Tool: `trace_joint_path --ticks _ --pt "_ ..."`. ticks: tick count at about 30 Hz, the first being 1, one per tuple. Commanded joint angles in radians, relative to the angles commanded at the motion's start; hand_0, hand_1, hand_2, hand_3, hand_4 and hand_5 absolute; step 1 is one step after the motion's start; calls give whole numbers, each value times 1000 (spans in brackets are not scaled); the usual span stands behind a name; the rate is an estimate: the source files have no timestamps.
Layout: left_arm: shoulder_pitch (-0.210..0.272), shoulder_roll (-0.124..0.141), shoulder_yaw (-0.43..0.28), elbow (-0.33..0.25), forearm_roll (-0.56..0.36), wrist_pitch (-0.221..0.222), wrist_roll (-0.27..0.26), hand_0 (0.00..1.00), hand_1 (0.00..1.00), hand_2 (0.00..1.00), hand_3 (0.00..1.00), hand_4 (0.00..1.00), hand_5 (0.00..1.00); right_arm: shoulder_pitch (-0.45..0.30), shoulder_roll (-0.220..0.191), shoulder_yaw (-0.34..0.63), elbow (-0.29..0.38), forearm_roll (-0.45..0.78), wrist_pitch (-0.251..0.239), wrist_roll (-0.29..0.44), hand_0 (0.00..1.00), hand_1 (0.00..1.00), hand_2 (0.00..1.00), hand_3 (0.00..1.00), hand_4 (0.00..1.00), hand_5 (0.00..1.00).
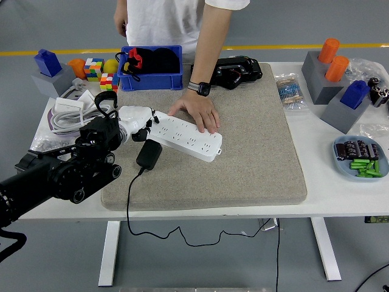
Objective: Press the white button,pick up the black plug,place it near the board,insert it into the board
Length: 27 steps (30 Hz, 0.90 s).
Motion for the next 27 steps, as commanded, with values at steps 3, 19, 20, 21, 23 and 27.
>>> trace_joint_path --ticks 3,19,20,21,23,27 --pt "5 5 -24 -35 10 4 -1 2 2 46 678 2 2 1 -1 -6 0 4 1 2 637 576 606 539 658 338" --pt "147 70 -201 -237 10 51 -67 100 109 180 686 395 2 -7 2 7 0 -3 1 3 641 575 608 542 657 338" --pt "166 78 -221 -255 5 54 -71 100 109 180 686 395 2 -9 3 9 0 -4 1 3 641 575 608 542 657 338" --pt "188 86 -244 -277 -1 57 -72 100 109 180 686 395 2 -10 4 11 0 -6 1 2 641 575 608 542 657 338" --pt "227 98 -283 -315 -5 57 -64 172 221 309 729 787 222 -12 4 14 0 -7 1 2 640 577 607 542 656 337" --pt "301 112 -362 -383 -21 49 -30 172 221 309 729 787 222 -14 4 8 0 -1 2 6 640 577 607 542 656 337"
